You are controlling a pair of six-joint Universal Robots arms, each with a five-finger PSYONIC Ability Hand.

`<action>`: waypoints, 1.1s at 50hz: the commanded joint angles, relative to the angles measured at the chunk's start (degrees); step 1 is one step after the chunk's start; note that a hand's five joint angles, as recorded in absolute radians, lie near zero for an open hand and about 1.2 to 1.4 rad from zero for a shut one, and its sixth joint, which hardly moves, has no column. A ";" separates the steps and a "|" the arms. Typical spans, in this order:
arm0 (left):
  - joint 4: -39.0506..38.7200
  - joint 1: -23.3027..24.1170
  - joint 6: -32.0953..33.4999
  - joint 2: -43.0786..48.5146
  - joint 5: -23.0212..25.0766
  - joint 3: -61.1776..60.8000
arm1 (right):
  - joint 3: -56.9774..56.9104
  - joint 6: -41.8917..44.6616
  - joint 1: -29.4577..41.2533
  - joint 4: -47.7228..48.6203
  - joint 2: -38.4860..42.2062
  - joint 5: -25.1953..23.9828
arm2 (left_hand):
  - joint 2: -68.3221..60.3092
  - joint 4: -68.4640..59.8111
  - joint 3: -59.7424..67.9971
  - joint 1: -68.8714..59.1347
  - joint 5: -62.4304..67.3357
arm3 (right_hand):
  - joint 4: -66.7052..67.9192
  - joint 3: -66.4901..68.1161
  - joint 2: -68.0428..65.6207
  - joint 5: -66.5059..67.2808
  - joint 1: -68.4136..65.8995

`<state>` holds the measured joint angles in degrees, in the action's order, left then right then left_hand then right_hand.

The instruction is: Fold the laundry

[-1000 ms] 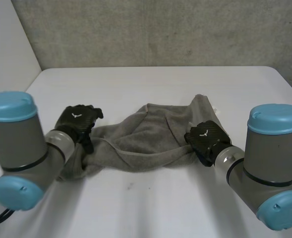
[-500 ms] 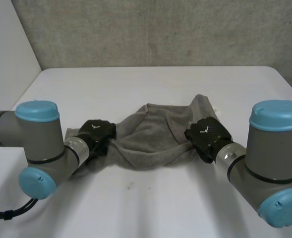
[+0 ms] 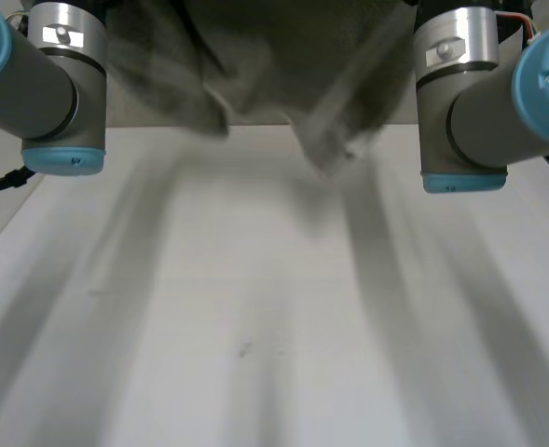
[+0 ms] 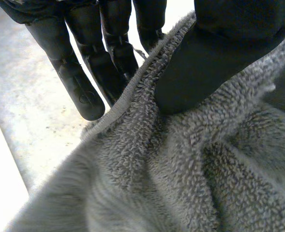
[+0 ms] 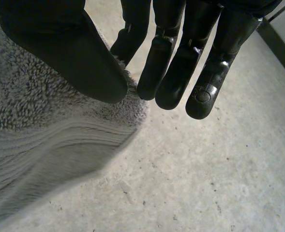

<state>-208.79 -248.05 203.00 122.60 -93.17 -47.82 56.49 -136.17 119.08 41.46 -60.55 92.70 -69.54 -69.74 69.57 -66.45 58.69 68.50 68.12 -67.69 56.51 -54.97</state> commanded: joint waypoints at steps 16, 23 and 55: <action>-1.18 -0.06 6.43 -2.19 5.72 -54.65 | 30.26 0.55 0.01 -31.51 2.72 -12.20 | -10.46 -10.26 10.43 -13.55 11.31 | 11.50 11.88 -12.31 13.49 -25.03; 0.84 -0.24 10.05 -5.88 5.80 -57.91 | 32.81 -0.32 -0.78 -34.51 -2.47 -11.93 | 2.13 2.34 -2.17 -0.96 -1.28 | 11.50 11.88 -12.31 13.49 -25.03; 18.94 -19.57 3.82 -13.35 24.87 -57.48 | 39.84 -4.10 -3.51 -32.67 -7.13 -12.19 | 38.13 38.33 -38.17 35.04 -37.28 | 11.50 11.88 -12.31 13.49 -25.03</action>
<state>-195.39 -263.25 211.07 108.55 -75.45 -105.97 96.24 -140.29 115.40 8.07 -68.17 80.50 -27.00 -27.00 27.12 -27.32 17.10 68.50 68.12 -67.87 56.92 -55.61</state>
